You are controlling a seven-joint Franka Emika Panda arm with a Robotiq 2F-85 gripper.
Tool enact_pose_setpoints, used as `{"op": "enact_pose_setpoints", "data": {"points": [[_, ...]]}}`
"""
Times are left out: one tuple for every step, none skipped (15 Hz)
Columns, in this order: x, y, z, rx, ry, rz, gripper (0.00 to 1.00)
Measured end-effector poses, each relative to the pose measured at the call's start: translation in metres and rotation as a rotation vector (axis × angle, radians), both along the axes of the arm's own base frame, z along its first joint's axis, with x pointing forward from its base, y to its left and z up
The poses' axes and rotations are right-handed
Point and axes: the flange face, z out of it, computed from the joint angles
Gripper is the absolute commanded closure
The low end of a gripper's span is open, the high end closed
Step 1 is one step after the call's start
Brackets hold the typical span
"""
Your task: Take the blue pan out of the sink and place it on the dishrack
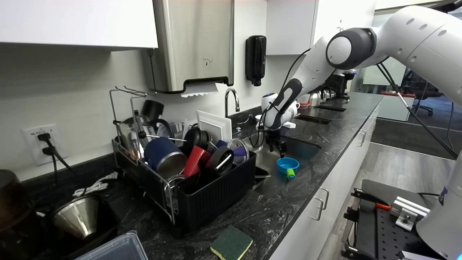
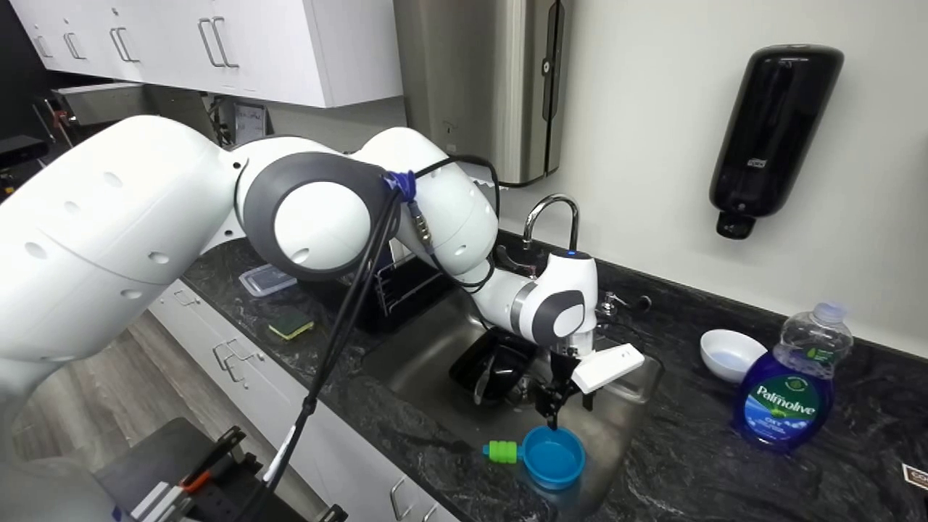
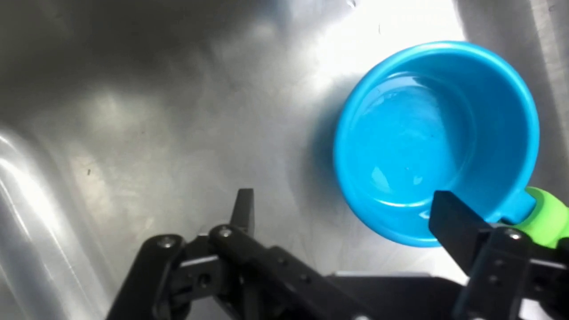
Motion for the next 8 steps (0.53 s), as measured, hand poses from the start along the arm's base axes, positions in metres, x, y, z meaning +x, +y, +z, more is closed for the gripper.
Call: {"op": "enact_pose_setpoints", "data": {"points": [[0.000,-0.003,-0.003,0.002,0.002,0.011,0.00],[-0.001,-0.006,-0.006,0.003,0.005,0.019,0.00],[-0.002,-0.010,-0.008,0.004,0.006,0.024,0.00],[-0.003,-0.014,-0.011,0.005,0.008,0.028,0.00],[-0.005,-0.018,-0.014,0.006,0.011,0.032,0.00],[-0.006,-0.021,-0.016,0.007,0.012,0.034,0.00],[-0.007,-0.024,-0.019,0.007,0.013,0.034,0.00],[-0.009,-0.026,-0.022,0.009,0.016,0.032,0.00]]}}
